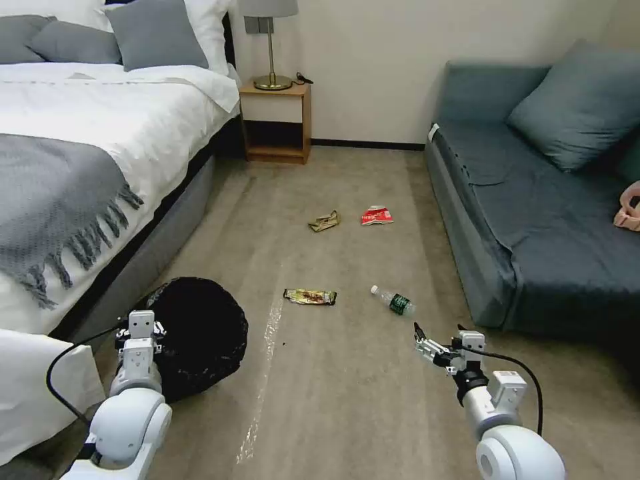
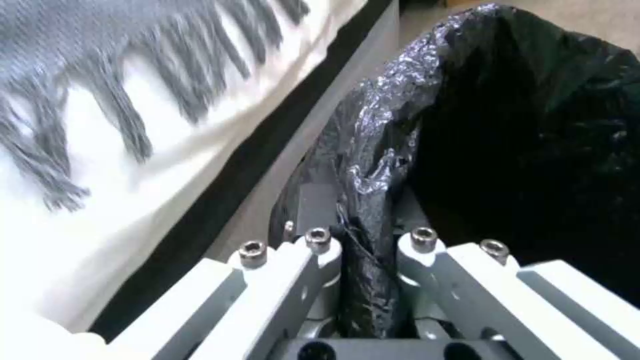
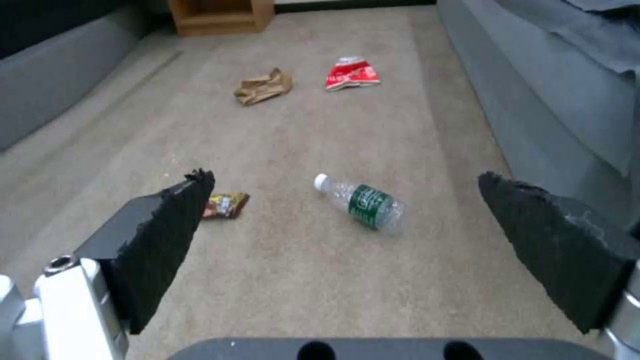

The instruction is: Pick up the trash bin, then pick up the garbage on the floor and place it into the trash bin.

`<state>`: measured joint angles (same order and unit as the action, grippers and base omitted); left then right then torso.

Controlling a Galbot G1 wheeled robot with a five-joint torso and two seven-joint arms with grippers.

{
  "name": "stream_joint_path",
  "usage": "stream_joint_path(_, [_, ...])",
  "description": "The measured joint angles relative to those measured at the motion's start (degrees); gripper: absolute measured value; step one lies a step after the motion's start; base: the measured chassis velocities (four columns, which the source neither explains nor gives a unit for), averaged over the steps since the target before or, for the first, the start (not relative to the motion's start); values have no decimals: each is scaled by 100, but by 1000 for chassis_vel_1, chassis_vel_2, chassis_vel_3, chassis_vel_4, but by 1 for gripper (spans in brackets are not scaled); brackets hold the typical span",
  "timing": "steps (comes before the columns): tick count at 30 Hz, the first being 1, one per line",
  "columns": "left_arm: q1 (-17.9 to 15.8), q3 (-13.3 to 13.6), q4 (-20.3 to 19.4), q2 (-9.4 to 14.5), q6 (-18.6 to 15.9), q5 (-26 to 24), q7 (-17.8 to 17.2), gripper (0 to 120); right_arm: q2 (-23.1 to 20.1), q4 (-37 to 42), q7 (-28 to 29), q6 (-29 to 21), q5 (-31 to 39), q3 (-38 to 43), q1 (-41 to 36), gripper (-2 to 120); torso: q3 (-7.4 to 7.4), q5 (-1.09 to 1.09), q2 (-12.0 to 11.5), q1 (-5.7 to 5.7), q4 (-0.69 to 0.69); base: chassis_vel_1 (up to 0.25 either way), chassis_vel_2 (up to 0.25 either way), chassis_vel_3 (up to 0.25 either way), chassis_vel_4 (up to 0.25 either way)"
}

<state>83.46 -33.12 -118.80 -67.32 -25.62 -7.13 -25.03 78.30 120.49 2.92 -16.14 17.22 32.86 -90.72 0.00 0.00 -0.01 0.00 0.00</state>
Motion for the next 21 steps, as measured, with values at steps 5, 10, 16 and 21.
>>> stream_joint_path(5, [73,-15,-287,-1,27,148,19,4,25,53,-8,41,100,-12,-16,100,0,0,0,0,0,0,0,0,0])
stream_joint_path(10, [124,-19,-496,-2,27,214,21,4,38,77,-10,70,130,-12,-20,100,0,0,0,0,0,0,0,0,0])
stream_joint_path(16, [158,14,-733,-6,22,316,22,4,59,76,-17,90,220,3,-8,100,0,0,1,0,-1,0,0,0,0])
stream_joint_path(21, [173,30,-816,-6,21,375,25,4,69,34,-19,100,319,24,46,100,0,0,1,0,0,0,0,0,0])
